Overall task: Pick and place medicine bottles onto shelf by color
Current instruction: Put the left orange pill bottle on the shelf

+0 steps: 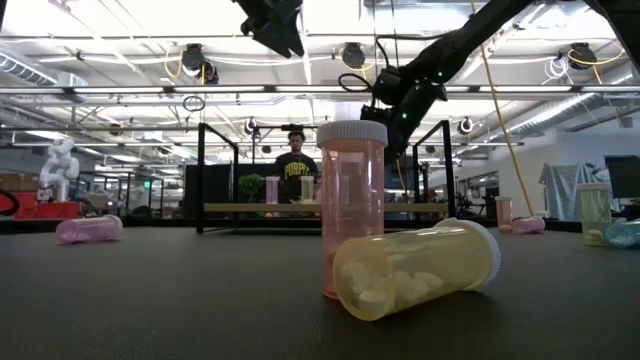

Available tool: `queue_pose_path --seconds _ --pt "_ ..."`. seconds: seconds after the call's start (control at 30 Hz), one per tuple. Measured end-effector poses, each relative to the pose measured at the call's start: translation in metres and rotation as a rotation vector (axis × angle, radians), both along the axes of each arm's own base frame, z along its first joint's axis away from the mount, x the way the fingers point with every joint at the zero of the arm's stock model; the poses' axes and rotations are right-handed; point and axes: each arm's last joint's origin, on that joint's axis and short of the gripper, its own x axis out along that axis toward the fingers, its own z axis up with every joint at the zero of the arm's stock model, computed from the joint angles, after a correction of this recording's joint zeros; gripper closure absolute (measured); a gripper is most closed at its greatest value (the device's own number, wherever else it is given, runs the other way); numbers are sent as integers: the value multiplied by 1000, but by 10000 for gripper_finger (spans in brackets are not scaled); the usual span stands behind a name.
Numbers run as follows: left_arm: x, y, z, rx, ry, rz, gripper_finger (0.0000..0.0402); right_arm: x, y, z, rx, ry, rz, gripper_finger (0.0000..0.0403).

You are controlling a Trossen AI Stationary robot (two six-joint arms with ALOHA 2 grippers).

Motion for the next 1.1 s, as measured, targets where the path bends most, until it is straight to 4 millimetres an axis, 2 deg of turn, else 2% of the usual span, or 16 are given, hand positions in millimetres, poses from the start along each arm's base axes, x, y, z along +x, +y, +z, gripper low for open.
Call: queue_pose_path --seconds 0.3,0.5,0.83,1.1 --pt "-2 4 0 -1 -3 13 124 1 4 -13 -4 1 -11 282" --pt "-2 4 0 -1 -4 13 123 0 3 -12 -14 0 -11 278" --pt "-2 4 0 -3 -5 14 119 -2 0 -12 -30 13 -31 245" --pt "-2 4 0 -4 -6 15 119 -3 1 -10 -27 8 -40 241"
